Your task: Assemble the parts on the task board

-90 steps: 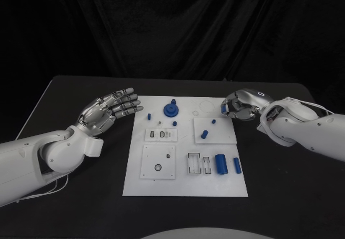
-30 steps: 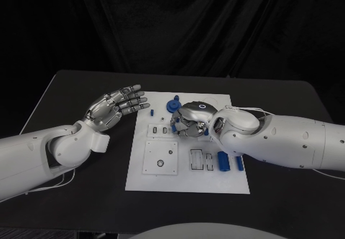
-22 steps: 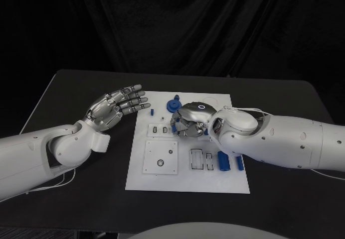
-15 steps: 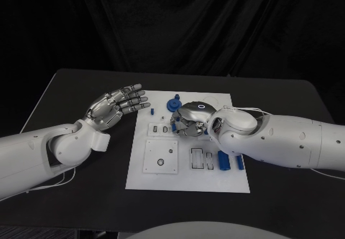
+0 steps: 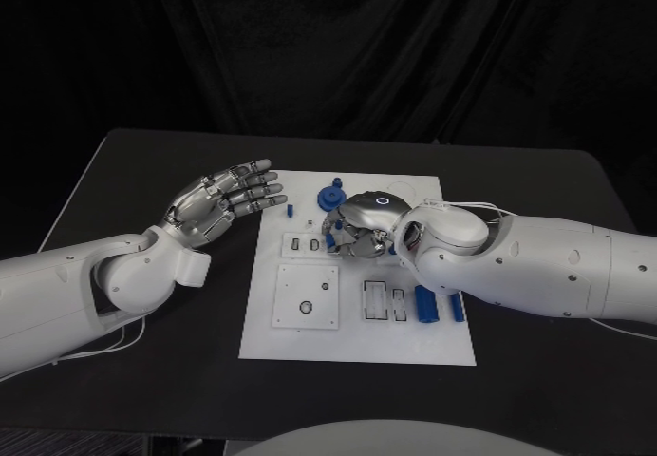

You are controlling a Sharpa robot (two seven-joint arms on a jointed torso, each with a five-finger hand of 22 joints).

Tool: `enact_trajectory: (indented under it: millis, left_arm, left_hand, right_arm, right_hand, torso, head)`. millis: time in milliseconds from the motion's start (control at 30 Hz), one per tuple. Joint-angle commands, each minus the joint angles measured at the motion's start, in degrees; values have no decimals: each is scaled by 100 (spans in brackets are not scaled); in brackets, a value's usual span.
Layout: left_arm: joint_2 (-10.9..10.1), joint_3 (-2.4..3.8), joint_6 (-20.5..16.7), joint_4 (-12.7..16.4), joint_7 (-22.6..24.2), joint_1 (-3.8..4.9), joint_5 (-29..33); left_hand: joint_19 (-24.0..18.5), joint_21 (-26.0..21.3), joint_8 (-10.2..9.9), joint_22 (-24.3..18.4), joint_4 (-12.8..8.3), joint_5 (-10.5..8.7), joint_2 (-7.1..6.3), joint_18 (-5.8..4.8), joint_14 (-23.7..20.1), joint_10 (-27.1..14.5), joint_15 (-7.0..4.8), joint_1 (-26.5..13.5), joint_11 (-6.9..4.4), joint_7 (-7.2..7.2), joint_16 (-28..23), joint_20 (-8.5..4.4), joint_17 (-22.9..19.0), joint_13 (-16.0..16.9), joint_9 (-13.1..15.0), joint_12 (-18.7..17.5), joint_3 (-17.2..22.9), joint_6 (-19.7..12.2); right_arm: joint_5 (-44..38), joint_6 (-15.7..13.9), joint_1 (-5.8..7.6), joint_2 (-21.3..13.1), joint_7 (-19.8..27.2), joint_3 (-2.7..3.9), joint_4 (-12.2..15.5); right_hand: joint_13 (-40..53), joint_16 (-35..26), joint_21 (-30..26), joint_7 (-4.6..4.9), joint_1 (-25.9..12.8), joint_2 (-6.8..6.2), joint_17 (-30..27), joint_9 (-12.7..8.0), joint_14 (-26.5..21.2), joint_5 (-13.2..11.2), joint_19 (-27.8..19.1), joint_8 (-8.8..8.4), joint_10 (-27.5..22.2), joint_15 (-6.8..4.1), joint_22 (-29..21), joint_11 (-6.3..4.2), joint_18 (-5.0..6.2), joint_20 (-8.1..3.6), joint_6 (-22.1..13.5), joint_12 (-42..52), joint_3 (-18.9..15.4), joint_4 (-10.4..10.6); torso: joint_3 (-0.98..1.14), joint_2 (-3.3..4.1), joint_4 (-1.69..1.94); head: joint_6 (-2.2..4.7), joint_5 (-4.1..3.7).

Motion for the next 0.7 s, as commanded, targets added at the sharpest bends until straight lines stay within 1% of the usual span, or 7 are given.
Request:
enact_trajectory:
  millis: [33, 200, 333, 367, 467, 600, 700]
  left_arm:
    - [17, 5, 118, 3, 1, -14, 27]
    - [17, 5, 125, -3, -18, -19, 27]
    - [15, 5, 122, -18, -25, -21, 27]
    - [13, 5, 120, -22, -26, -21, 27]
    - [-2, 5, 96, -10, -11, -23, 25]
    - [-82, 6, -29, 63, 14, -23, -4]
    - [-157, 7, -146, 125, -27, -20, -18]
  left_hand:
    - [10, 22, 26, -5, 0, 14, 9, -32, 30, 33, 17, -75, 0, 25, 21, -3, 4, 5, 4, 31, 25, -4]
    - [9, 21, 27, -5, 1, 14, 10, -32, 30, 33, 17, -76, 1, 25, 21, -3, 4, 5, 5, 31, 27, -1]
    - [9, 21, 27, -5, 1, 14, 10, -32, 30, 33, 17, -76, 1, 25, 21, -3, 4, 5, 5, 31, 27, -1]
    - [9, 21, 27, -5, 1, 14, 10, -32, 30, 33, 17, -76, 1, 25, 21, -3, 4, 5, 5, 31, 27, -1]
    - [6, 20, 30, -6, 2, 14, 11, -32, 28, 33, 17, -81, 2, 27, 23, -3, 3, 5, 6, 32, 31, 10]
    - [0, 20, 46, -6, -12, 30, -3, -29, 27, 50, 10, -95, 36, 44, 38, -5, 4, 7, 12, 41, 52, 44]
    - [2, 24, 60, -5, -29, 29, -29, -24, 38, 76, 4, -110, 49, 59, 60, -5, 6, 10, 17, 54, 63, 75]
  right_arm:
    - [-59, 157, -27, 1, -136, -8, -11]
    - [-59, 144, -28, -5, -86, -8, -19]
    - [-59, 91, -28, -17, -15, -8, -23]
    - [-59, 44, -28, -22, 25, -8, -24]
    - [-23, -157, -28, -54, 179, -8, -4]
    - [152, -522, -26, -143, 477, -6, 83]
    - [245, -801, 4, -232, 676, -2, 163]
  right_hand:
    - [-47, -51, -74, -1, -45, -30, 333, -53, 177, -92, -45, -113, -85, 21, 215, 4, 1, 8, -102, -62, -56, -8]
    - [-172, -97, -150, -8, -83, -34, 293, -141, 155, -208, -71, -278, -195, 9, 197, -14, 13, -3, -219, -146, -119, 6]
    - [-254, -128, -219, -20, -173, -66, 266, -283, 137, -486, -88, -494, -271, 0, 190, -25, 20, -13, -418, -204, -244, 77]
    - [-281, -132, -234, -35, -211, -96, 263, -386, 134, -558, -88, -612, -296, -6, 194, -34, 21, -17, -590, -222, -308, 125]
    - [-301, -133, -248, -56, -268, -141, 264, -622, 133, -585, -84, -792, -314, -17, 204, -49, 21, -26, -1021, -236, -426, 219]
    - [-374, -132, -263, -66, -301, -170, 265, -692, 132, -604, -85, -839, -385, -22, 207, -55, 21, -32, -1092, -282, -502, 297]
    - [-515, -132, -286, -97, -343, -234, 267, -895, 127, -618, -93, -978, -548, -37, 215, -74, 23, -44, -1489, -381, -630, 470]
  torso:
    - [-1, 0, -1]
    - [-1, 1, 2]
    - [-2, -1, -2]
    - [-3, -2, -3]
    - [-1, 0, -2]
    - [3, -9, -3]
    - [11, -35, -15]
  head:
    - [-6, 14]
    - [-15, 8]
    - [-44, 16]
    - [-46, 18]
    - [-57, 42]
    - [17, 60]
    - [42, 58]
